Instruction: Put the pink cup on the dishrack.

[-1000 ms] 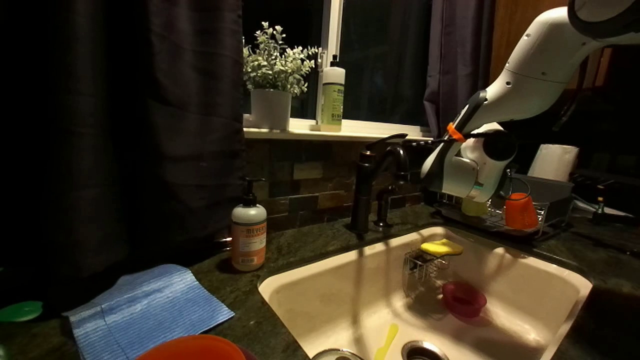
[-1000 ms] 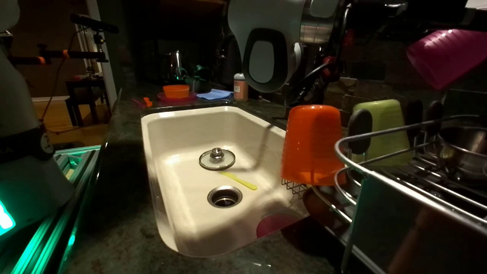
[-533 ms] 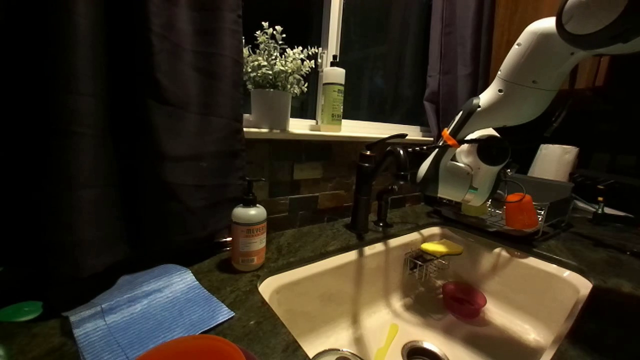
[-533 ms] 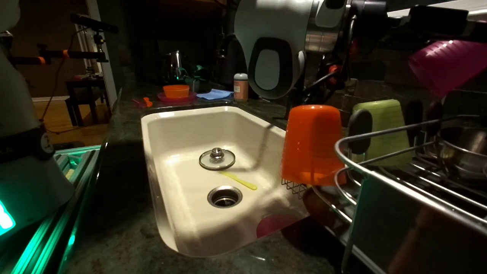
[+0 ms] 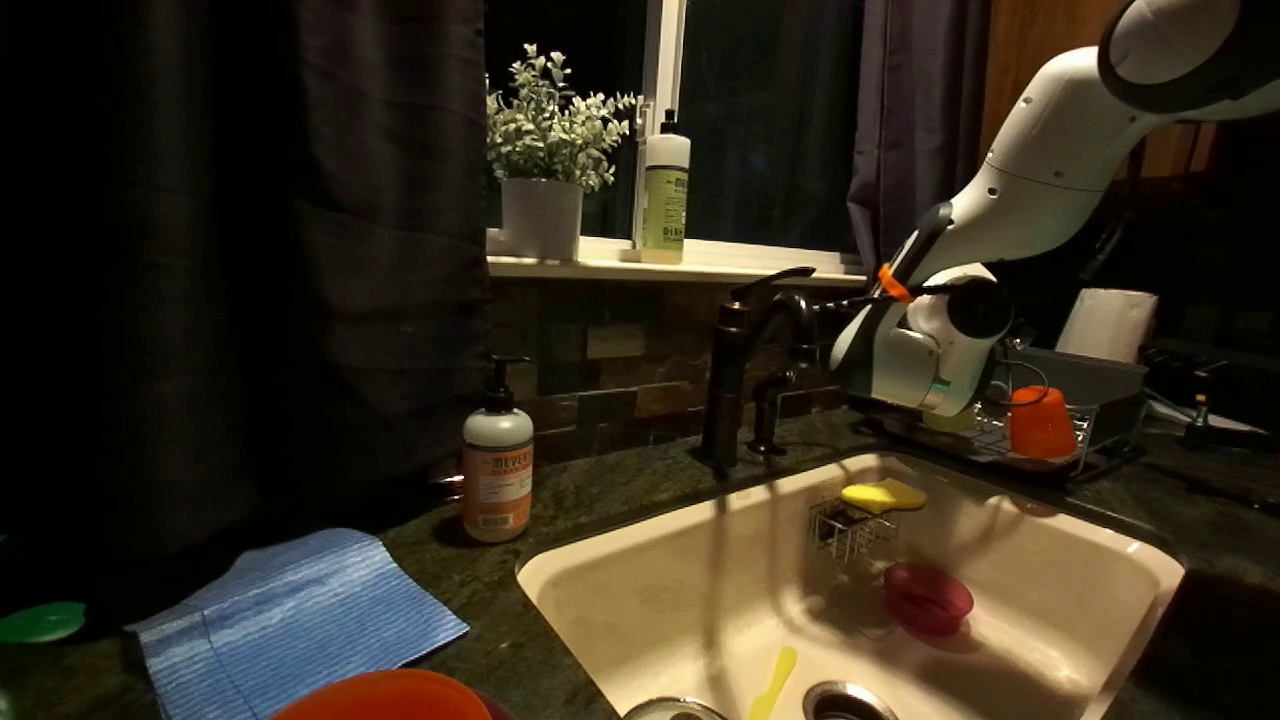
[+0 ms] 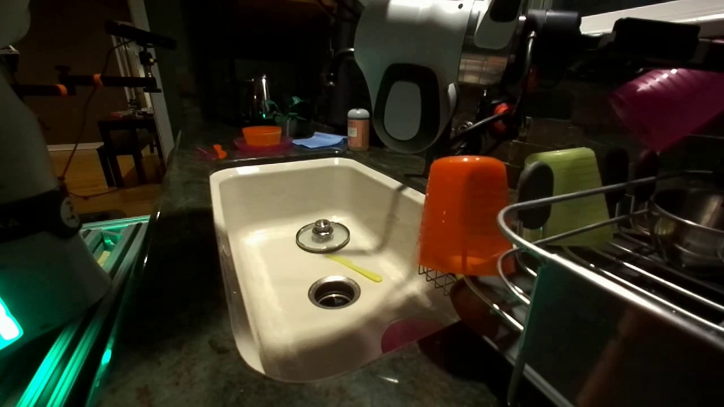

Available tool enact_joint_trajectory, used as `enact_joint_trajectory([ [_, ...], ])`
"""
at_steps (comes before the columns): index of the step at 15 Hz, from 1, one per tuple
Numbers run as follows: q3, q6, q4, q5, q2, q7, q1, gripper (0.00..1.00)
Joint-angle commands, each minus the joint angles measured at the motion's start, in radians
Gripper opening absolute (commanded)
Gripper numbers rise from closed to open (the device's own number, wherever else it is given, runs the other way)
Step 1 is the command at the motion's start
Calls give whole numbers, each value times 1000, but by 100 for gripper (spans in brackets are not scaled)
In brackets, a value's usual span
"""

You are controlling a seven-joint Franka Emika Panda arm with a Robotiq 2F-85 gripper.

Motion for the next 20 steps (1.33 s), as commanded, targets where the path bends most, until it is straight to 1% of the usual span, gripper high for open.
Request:
enact_joint_trajectory([
  [1, 8, 25, 33, 33, 36, -24, -5, 43],
  [2, -12, 21, 37, 37, 41, -17, 13, 43],
  [4, -10, 21, 44, 47, 47, -19, 12, 43],
  [7, 10, 21, 57, 67, 56, -34, -3, 43],
  [11, 7, 20, 79, 104, 73, -45, 3, 43],
  [20, 32, 21, 123, 157, 109, -47, 1, 43],
])
